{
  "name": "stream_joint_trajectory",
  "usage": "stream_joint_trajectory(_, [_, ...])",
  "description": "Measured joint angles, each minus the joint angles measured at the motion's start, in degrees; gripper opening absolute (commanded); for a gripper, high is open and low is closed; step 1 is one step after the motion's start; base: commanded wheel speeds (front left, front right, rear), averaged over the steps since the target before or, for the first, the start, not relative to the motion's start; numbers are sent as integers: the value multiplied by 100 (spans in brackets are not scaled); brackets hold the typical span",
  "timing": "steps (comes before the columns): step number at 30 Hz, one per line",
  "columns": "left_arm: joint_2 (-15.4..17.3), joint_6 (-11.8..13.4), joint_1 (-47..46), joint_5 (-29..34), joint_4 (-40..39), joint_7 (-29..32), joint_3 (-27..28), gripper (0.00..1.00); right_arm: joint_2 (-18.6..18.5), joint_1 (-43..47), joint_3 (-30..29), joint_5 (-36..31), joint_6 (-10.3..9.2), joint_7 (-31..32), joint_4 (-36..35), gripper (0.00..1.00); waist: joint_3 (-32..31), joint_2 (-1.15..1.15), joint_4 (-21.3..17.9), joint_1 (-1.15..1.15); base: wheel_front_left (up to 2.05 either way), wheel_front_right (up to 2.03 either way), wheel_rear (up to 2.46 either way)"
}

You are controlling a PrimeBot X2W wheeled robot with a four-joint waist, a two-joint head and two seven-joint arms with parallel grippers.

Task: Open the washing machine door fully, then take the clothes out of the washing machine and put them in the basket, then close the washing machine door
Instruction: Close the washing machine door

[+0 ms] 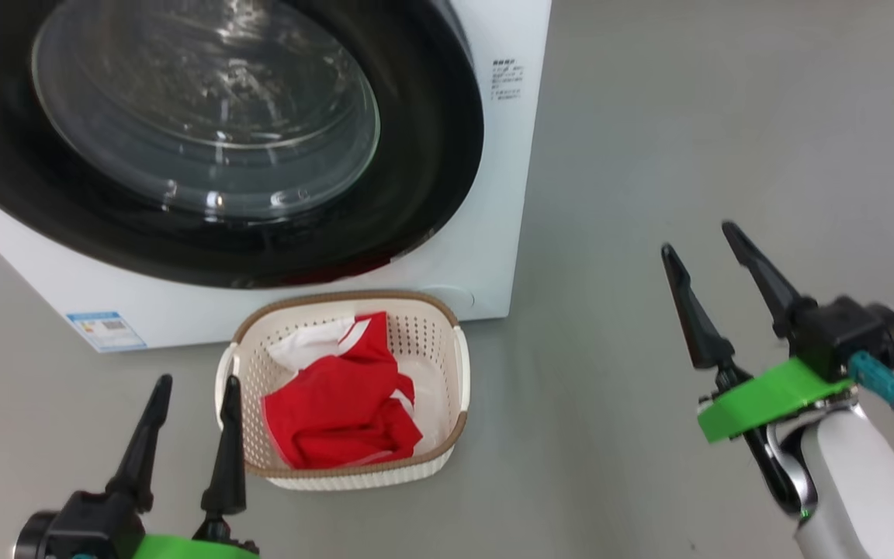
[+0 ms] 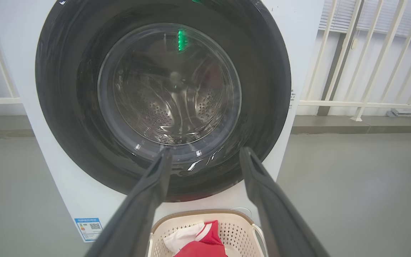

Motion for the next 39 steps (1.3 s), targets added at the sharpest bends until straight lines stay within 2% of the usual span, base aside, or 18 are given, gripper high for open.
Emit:
stream_joint_trajectory(13, [41,0,605,-58,86,0,60,100,227,1357,-389,-107,0,3,-511,100,-727,0,-180,0,0,0,0])
stream_joint_trajectory(27, [53,36,869,-25,70,0,78,100,280,2057,-397,-208,0,4,-846,100,-958,0,-173,0,0,0,0])
stream_joint_trajectory(39, [46,102,959,75,4,0,81,100,280,2092,-376,-208,0,4,-860,100,-965,0,-174,0,0,0,0])
